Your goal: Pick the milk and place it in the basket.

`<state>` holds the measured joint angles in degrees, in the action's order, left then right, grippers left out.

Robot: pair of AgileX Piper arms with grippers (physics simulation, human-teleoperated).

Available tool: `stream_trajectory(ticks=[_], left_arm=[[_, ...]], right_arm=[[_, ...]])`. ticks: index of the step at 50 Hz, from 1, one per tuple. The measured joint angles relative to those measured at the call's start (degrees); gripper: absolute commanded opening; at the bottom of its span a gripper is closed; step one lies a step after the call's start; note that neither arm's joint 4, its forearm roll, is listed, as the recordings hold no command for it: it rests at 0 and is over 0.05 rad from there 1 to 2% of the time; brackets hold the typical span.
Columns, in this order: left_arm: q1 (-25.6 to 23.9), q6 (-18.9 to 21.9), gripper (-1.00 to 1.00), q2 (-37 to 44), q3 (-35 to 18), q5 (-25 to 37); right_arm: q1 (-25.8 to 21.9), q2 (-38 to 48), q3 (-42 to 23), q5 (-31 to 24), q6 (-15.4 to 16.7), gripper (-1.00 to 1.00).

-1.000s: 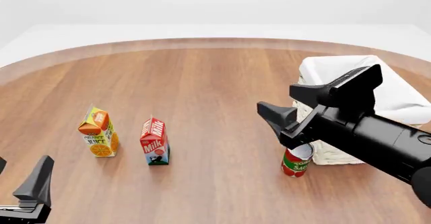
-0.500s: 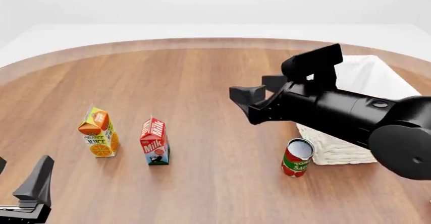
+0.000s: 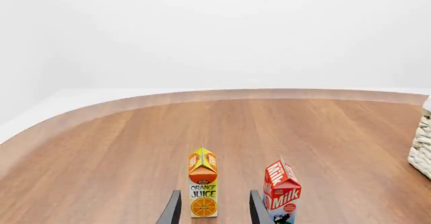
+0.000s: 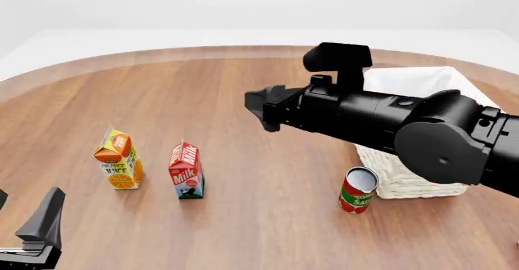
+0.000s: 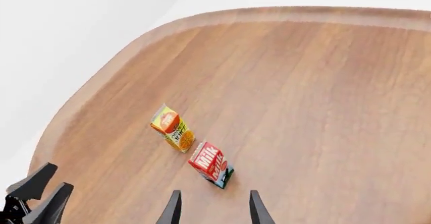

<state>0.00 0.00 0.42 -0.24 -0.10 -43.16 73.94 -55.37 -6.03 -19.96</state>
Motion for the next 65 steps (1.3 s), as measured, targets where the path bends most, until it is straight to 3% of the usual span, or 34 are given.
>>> stream_trajectory(ticks=[22, 65], left_arm=[[0.0, 0.0, 1.0, 0.0, 0.0, 0.0], [0.0, 0.0, 1.0, 0.0, 0.0, 0.0]], right_arm=[[-2.02, 9.63, -8.02, -0.4, -7.69, 1.0], [-0.55, 20.97, -14.18, 3.47, -16.36, 1.0]])
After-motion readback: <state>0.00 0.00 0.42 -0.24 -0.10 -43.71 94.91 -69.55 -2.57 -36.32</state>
